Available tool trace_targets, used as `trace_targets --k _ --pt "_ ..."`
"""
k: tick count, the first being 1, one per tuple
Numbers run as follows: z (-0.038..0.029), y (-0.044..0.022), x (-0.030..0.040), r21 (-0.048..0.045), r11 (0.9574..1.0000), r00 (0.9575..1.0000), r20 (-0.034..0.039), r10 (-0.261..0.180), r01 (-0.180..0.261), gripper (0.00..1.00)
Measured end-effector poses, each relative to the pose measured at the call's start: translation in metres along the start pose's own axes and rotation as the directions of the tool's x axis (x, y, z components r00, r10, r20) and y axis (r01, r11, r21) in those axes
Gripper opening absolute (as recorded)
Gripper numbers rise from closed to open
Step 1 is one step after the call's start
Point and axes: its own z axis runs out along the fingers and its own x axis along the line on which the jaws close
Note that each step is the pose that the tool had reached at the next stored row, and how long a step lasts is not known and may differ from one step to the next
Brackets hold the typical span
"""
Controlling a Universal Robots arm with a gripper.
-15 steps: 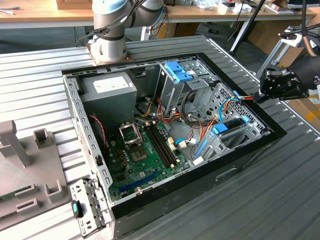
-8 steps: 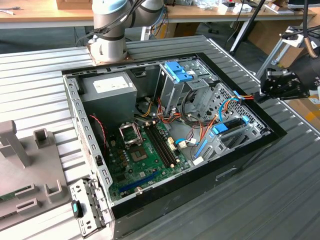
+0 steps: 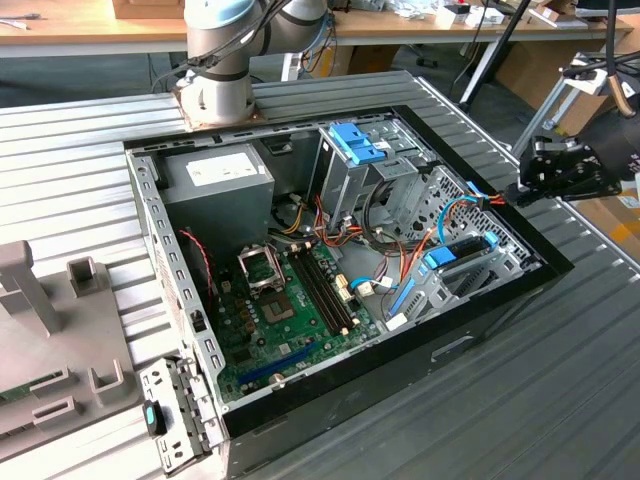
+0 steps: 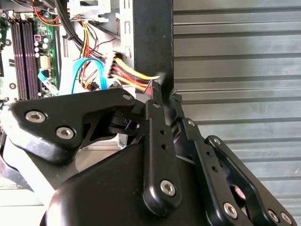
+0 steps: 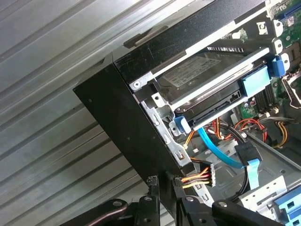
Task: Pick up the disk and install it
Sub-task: 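Insert the disk into the insertion slot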
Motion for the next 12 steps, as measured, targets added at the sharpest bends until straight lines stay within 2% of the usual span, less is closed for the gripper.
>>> trace_targets --k 1,2,4,5,8,9,11,12 --pt "0.0001 0.0003 -0.0002 0.0024 1.0000 1.0000 -0.0032 -0.001 0.001 0.25" --pt "0.0000 0.0002 -0.0003 0.0089 0.9999 0.9999 -0.0129 -0.007 0.007 0.25" --pt "-0.0001 0.0002 -0.0002 0.0307 0.9991 0.9986 -0.0458 -0.028 0.029 0.25" --pt "-0.0003 0.0001 -0.0003 0.0382 0.9985 0.9978 -0.0551 -0.036 0.038 0.25" --pt "-0.0012 -0.0003 -0.0005 0.0502 0.9972 0.9960 -0.0736 -0.051 0.055 0.25" --pt "-0.0017 -0.0004 -0.0006 0.0558 0.9965 0.9949 -0.0822 -0.058 0.063 0.25" --pt "-0.0021 -0.0006 -0.0007 0.0759 0.9935 0.9904 -0.1154 -0.076 0.085 0.25" --pt "-0.0024 -0.0004 -0.0012 0.0903 0.9908 0.9862 -0.1409 -0.087 0.101 0.25"
